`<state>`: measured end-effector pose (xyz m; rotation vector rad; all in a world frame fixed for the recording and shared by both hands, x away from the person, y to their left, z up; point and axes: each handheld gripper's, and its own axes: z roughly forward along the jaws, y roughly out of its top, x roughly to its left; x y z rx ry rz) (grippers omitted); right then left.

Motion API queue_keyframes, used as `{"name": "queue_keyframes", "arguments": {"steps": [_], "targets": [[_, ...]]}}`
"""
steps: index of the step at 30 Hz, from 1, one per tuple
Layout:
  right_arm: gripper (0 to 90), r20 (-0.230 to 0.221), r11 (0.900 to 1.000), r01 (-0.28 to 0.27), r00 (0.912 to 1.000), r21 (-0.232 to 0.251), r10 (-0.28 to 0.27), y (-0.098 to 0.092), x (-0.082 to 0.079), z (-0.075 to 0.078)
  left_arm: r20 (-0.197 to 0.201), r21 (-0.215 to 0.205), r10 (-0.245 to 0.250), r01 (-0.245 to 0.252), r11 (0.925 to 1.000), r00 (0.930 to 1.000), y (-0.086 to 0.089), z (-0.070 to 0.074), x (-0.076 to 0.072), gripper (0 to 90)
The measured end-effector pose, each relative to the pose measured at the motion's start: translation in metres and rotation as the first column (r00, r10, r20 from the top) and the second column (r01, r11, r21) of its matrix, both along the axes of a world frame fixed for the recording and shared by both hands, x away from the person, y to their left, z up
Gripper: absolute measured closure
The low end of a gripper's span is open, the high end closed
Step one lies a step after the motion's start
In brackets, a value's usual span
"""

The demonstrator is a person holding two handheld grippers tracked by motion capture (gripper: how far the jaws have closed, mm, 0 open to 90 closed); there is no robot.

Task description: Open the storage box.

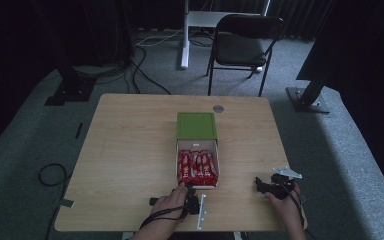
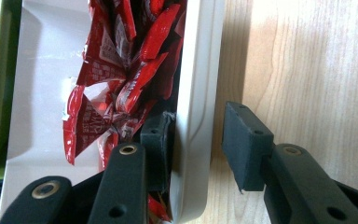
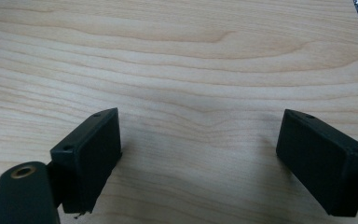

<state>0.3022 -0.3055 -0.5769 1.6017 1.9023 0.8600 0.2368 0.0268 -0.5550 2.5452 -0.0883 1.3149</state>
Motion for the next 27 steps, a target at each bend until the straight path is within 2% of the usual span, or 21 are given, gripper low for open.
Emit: {"name": "queue_keyframes", "arguments": {"steps": [2, 7, 9, 12, 13, 15, 17, 20, 21, 22, 23, 24, 25, 26, 27], "targets": [[13.2, 0.000, 1.000, 0.000, 1.0000, 0.000, 0.000, 0.000, 0.000, 0.000, -0.014, -0.019, -0.002, 0.002, 0.9998, 0.9999, 0.002, 0.002, -0.001, 61.5], [13.2, 0.000, 1.000, 0.000, 1.0000, 0.000, 0.000, 0.000, 0.000, 0.000, -0.075, -0.102, -0.020, 0.013, 0.9947, 0.9970, 0.009, 0.009, -0.004, 57.5], [13.2, 0.000, 1.000, 0.000, 1.0000, 0.000, 0.000, 0.000, 0.000, 0.000, -0.094, -0.135, -0.026, 0.013, 0.9908, 0.9952, 0.012, 0.013, -0.007, 57.4], [13.2, 0.000, 1.000, 0.000, 1.0000, -0.001, 0.000, 0.000, 0.000, 0.000, -0.127, -0.195, -0.033, 0.008, 0.9807, 0.9913, 0.017, 0.019, -0.010, 56.3], [13.2, 0.000, 1.000, 0.000, 1.0000, 0.000, 0.000, 0.000, 0.000, 0.000, -0.152, -0.249, -0.036, -0.003, 0.9685, 0.9877, 0.019, 0.020, -0.011, 56.3], [13.2, 0.000, 1.000, 0.000, 1.0000, 0.000, 0.000, 0.000, 0.000, 0.000, -0.183, -0.283, -0.044, -0.010, 0.9589, 0.9820, 0.024, 0.026, -0.011, 56.3], [13.2, 0.000, 1.000, 0.000, 1.0000, -0.001, 0.000, 0.000, 0.000, 0.000, -0.224, -0.340, -0.052, -0.028, 0.9400, 0.9731, 0.030, 0.031, -0.012, 56.3], [13.2, 0.000, 1.000, 0.000, 1.0000, -0.001, 0.000, 0.000, 0.000, 0.000, -0.242, -0.405, -0.057, -0.047, 0.9130, 0.9685, 0.039, 0.039, -0.012, 56.3], [13.2, 0.000, 1.000, 0.000, 1.0000, -0.001, 0.000, 0.000, 0.000, 0.000, -0.242, -0.419, -0.057, -0.052, 0.9063, 0.9687, 0.042, 0.042, -0.012, 56.3], [13.2, 0.000, 1.000, 0.000, 1.0000, -0.001, 0.000, 0.000, 0.000, 0.000, -0.244, -0.448, -0.058, -0.059, 0.8920, 0.9681, 0.045, 0.046, -0.011, 56.2], [13.2, 0.000, 1.000, 0.000, 1.0000, -0.001, 0.000, 0.000, 0.000, 0.000, -0.251, -0.480, -0.058, -0.072, 0.8742, 0.9662, 0.049, 0.049, -0.010, 56.3], [13.2, 0.001, 1.000, 0.000, 1.0000, -0.001, 0.000, 0.000, 0.000, 0.000, -0.255, -0.497, -0.059, -0.078, 0.8644, 0.9651, 0.053, 0.053, -0.009, 56.3], [13.2, 0.000, 1.000, 0.000, 1.0000, 0.000, 0.000, 0.000, 0.000, 0.000, -0.257, -0.524, -0.066, -0.082, 0.8478, 0.9642, 0.057, 0.056, -0.008, 56.3], [13.2, 0.000, 1.000, 0.000, 1.0000, 0.000, 0.000, 0.000, 0.000, 0.000, -0.257, -0.524, -0.066, -0.082, 0.8478, 0.9642, 0.057, 0.056, -0.008, 56.3], [13.2, 0.000, 1.000, 0.000, 1.0000, -0.001, 0.000, 0.000, 0.000, 0.000, -0.261, -0.569, -0.066, -0.098, 0.8162, 0.9631, 0.063, 0.063, -0.006, 56.3]]}}
